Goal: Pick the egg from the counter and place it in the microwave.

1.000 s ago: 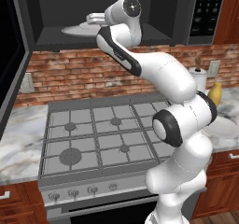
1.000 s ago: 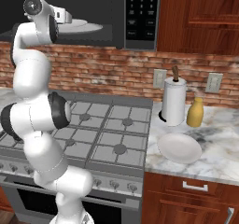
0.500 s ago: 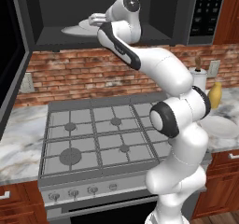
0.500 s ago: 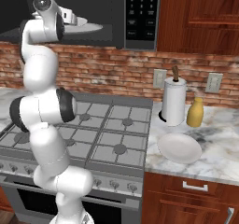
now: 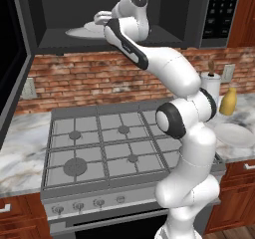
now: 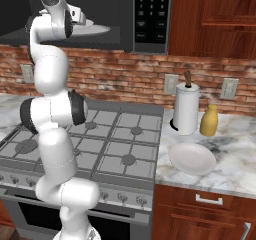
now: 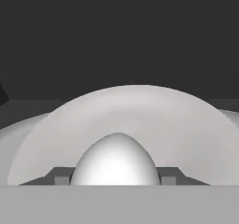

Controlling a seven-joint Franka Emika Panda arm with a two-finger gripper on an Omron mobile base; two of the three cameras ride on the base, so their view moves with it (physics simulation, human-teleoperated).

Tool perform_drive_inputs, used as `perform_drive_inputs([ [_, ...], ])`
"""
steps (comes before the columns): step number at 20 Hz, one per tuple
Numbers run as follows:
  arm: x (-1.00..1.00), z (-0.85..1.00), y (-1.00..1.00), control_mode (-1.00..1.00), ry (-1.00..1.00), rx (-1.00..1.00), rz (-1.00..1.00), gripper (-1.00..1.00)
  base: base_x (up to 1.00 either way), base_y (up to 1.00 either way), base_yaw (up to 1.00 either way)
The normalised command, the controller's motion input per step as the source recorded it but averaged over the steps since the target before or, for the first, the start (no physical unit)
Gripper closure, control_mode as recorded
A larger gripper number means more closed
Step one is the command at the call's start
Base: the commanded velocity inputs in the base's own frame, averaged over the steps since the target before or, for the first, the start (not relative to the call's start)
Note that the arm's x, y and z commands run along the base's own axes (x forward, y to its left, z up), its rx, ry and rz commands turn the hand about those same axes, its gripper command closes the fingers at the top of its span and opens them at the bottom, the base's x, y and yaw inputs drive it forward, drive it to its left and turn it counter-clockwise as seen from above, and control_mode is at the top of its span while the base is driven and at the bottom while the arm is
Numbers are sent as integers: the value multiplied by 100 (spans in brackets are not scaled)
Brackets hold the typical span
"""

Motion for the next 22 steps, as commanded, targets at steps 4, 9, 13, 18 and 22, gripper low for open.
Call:
perform_drive_inputs([
  [4,17,0,0,-100,0,0,0,100,0,0,0],
  [9,0,0,2,-100,0,0,0,-100,0,0,0],
  [13,6,0,0,-100,0,0,0,-100,0,0,0],
  [18,0,-4,0,-100,0,0,0,-100,0,0,0],
  [22,-13,-9,-1,-100,-1,0,0,-100,0,0,0],
])
